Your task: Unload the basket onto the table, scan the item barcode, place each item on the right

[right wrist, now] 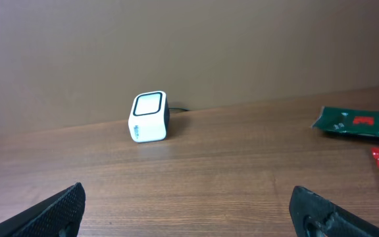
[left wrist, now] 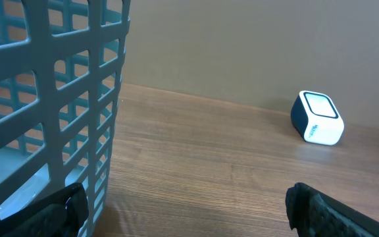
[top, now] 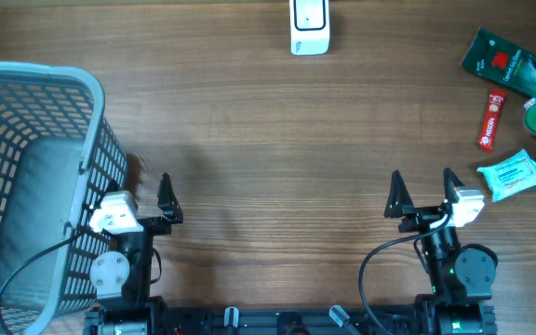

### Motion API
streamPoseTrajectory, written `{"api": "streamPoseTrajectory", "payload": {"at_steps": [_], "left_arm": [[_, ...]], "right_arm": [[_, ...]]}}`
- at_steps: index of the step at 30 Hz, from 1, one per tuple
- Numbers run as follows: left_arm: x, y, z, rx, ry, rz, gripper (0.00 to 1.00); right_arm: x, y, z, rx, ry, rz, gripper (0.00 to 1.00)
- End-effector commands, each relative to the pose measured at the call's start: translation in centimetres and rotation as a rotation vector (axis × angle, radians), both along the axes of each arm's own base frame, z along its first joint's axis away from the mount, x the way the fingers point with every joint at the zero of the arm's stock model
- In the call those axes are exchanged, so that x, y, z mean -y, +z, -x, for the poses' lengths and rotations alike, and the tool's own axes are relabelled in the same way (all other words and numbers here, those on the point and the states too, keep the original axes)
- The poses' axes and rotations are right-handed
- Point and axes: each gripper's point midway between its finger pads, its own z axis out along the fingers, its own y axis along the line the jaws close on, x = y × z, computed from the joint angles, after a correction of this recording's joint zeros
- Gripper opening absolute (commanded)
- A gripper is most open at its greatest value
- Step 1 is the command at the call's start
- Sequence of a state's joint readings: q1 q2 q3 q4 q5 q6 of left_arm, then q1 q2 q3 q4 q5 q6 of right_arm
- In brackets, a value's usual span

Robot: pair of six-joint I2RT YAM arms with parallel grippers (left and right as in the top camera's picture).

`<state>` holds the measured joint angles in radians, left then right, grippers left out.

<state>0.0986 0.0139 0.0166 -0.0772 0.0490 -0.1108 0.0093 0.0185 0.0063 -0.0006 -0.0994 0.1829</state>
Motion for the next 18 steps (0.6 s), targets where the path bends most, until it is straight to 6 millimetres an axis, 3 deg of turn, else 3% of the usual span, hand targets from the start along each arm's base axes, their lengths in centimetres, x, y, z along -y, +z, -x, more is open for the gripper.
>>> {"api": "streamPoseTrajectory", "payload": {"at_steps": [1,18], "left_arm": [[-0.4,-0.28,0.01,0.0,0.021,0.008,1.0],[-0.4,-0.3,0.01,-0.001,0.021,0.009,1.0]], "right_arm": [[0.46,0.07,-0.04,0.003,-0.024,-0.01,1.0],[0.46,0.07,-0.04,0.003,-0.024,-0.01,1.0]]}}
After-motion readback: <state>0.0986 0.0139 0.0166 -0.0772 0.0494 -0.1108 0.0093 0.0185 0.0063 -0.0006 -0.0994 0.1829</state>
